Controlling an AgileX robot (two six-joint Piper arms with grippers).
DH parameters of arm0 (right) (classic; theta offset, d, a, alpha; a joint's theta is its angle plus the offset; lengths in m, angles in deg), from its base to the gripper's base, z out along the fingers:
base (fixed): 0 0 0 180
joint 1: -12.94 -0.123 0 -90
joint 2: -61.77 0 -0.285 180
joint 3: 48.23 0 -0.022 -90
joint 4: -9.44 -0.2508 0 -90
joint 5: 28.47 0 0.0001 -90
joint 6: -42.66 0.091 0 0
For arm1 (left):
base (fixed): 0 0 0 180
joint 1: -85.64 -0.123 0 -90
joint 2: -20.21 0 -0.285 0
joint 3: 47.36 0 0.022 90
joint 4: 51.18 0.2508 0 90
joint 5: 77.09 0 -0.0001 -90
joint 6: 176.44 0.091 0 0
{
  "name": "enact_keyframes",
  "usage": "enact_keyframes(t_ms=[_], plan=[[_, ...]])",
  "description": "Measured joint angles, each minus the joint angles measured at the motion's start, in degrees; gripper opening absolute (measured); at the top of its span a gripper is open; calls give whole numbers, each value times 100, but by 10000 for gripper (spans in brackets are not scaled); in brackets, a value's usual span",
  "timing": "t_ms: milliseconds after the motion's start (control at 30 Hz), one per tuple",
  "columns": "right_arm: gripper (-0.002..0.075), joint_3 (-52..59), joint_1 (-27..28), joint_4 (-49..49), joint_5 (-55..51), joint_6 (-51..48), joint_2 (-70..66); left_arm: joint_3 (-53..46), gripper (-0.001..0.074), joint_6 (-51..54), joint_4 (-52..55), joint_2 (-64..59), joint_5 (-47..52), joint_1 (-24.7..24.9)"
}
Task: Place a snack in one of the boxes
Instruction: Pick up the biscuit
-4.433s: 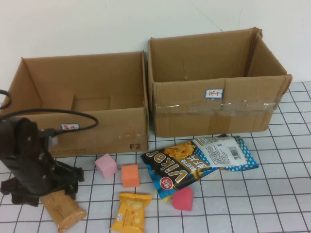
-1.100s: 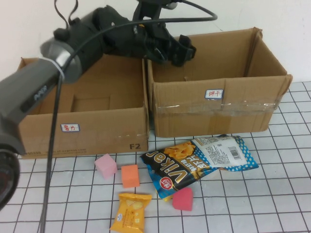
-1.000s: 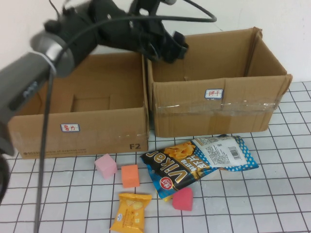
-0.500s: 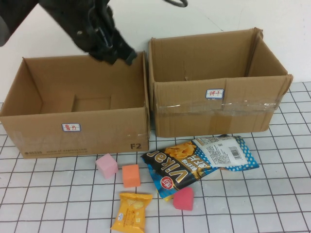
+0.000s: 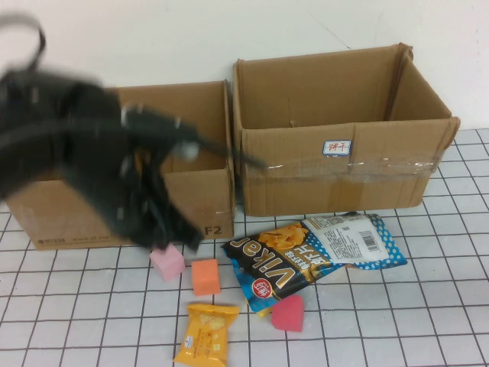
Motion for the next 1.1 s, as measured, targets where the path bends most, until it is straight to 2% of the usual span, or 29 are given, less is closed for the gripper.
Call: enact_keyframes(t_ms=[200,300,367,567,633,733,900,1100], plan=[[-1,0,0,-408,-28,-344,0,-1333,2,-915,-368,122,-696,0],[-1,0,0,-598,-38,-589,0,-1599,51,-944,-682,80,-823,0],[-1,0,0,-690,-49,-705,-15,-1632,126,-922,-889,43,-952,0],[-1,0,0,-846,-94,-833,-245,-1655,490,-852,-1367,-168,-1395,0],[-1,0,0,-941,-118,-951,-315,-1655,555,-792,-1409,-317,-1384,57],[-1,0,0,-1058,-181,-1155,-364,-1655,587,-803,-1328,-557,-1418,257],[-1,0,0,-1146,-191,-1288,-417,-1622,598,-1461,-786,-930,-1695,682],[-1,0,0,-1178,-224,-1392,-417,-1511,599,-2092,0,-1266,-1700,833]])
